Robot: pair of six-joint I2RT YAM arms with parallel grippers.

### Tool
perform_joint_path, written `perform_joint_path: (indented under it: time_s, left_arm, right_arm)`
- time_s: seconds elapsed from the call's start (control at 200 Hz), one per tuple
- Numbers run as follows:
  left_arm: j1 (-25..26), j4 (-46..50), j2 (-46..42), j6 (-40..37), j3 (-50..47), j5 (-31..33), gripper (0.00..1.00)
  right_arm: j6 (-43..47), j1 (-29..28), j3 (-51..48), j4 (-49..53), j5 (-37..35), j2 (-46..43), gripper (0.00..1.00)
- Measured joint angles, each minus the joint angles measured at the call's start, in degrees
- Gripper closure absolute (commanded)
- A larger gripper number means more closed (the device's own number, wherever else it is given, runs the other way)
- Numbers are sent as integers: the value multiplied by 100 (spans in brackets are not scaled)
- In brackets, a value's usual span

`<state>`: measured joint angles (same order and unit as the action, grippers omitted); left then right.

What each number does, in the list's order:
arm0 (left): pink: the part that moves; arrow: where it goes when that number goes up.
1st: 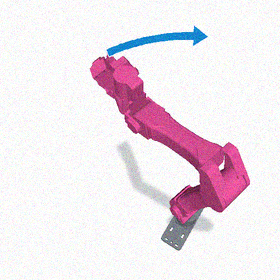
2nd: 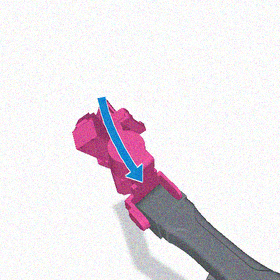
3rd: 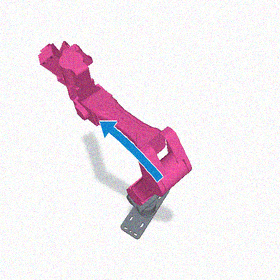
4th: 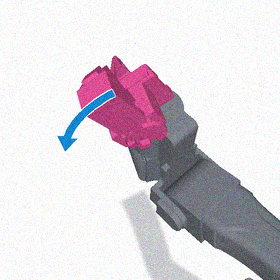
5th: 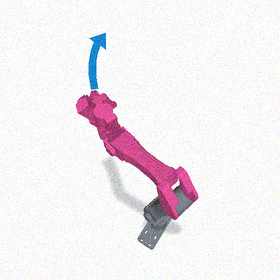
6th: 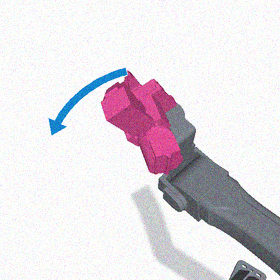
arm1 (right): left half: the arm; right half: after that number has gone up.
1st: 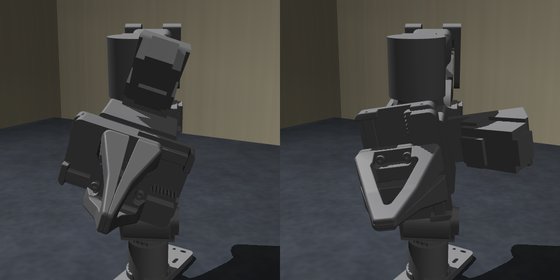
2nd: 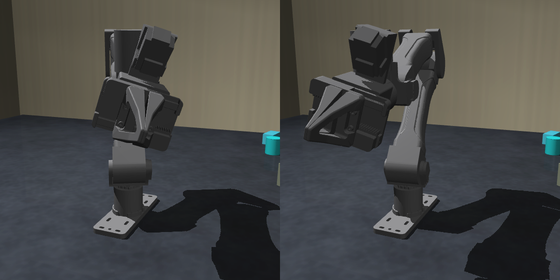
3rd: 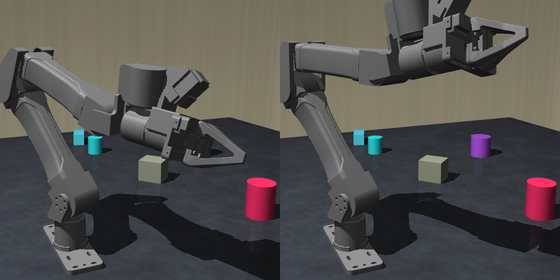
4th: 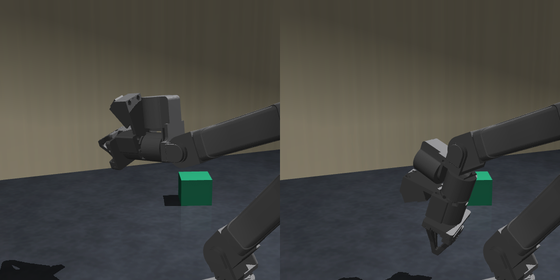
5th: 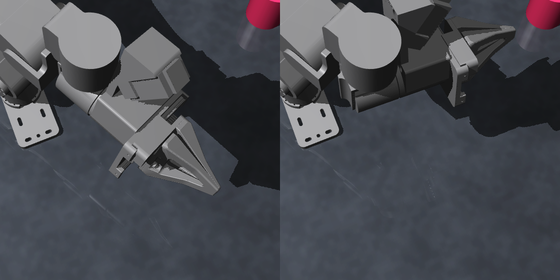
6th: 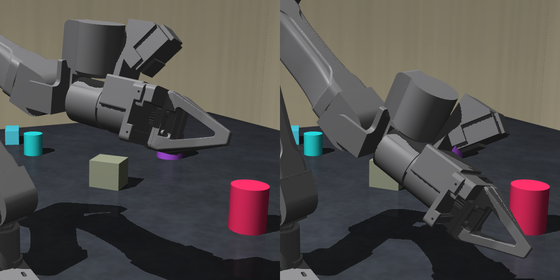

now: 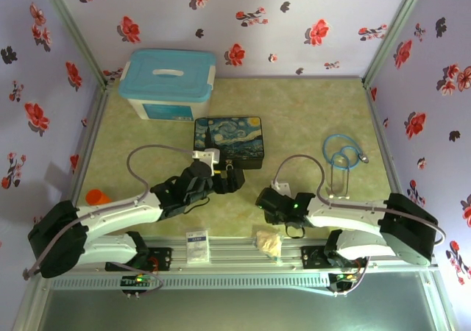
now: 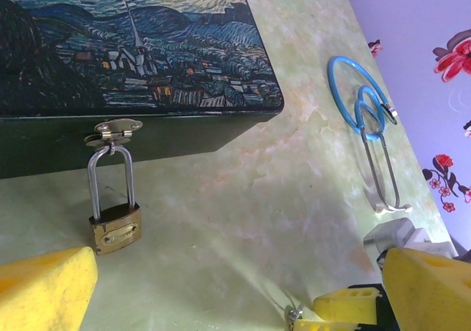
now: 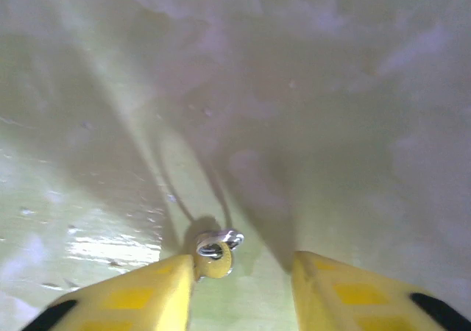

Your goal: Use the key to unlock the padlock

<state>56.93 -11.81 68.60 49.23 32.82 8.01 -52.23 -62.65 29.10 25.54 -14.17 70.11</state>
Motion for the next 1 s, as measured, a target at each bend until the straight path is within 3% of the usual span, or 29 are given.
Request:
perform_joint_path:
  time_s: [0.09,0.24,0.51,1.0]
  left_arm:
    - [-7,2,0,0,-2,0,0]
    - [-33,13,-11,-2,-2,17,0]
    - [-70,50,-188,-2,-20,76,0]
    - [-138,74,-225,0,-114,107,0]
  right_arm:
    - [297,92,57,127,0,-175,48]
    - [737,210,439,675,-101,-328,48]
    - [986,118,439,708,142,-151,44]
    - [979,-52,365,442,133,522,49]
